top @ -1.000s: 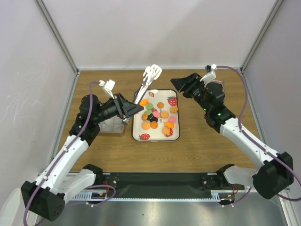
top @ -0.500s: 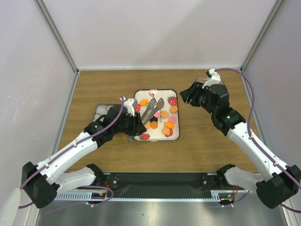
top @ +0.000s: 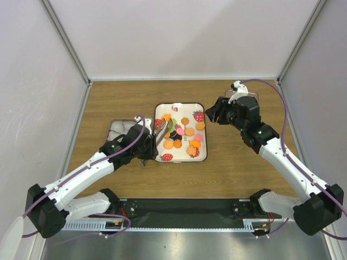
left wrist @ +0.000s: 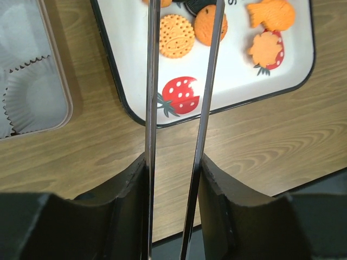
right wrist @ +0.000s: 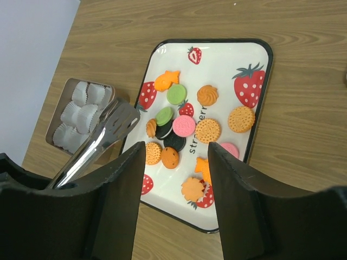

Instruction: Pack the cookies

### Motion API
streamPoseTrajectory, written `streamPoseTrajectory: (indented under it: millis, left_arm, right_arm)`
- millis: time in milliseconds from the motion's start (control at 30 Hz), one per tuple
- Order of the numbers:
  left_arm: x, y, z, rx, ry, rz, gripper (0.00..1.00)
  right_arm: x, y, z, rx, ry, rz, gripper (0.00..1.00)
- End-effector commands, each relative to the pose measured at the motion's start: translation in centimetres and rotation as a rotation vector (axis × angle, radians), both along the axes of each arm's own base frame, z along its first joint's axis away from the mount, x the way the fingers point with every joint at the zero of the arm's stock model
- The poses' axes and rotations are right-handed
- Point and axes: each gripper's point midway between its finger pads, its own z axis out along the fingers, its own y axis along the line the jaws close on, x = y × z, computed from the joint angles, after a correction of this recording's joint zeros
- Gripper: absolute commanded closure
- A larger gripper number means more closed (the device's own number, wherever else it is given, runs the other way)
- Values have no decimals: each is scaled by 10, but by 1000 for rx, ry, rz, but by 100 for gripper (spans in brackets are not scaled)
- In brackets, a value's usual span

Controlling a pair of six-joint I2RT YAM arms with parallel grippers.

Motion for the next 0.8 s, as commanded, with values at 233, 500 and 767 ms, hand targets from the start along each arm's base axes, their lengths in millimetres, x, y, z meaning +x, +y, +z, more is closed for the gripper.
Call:
streamPoseTrajectory:
  millis: [233,500,767]
  left_arm:
    - [4,1,-22,85,22,-1,57]
    - [7,3,-36,125,44,6,54]
    - [7,2,-46,148,61,-2,53]
  right_arm:
    - [0,2,1,-9,-19,36,45]
    - [-1,4,-3,-12,-7,47,45]
    - [-2,5,-5,-11,-5,56,45]
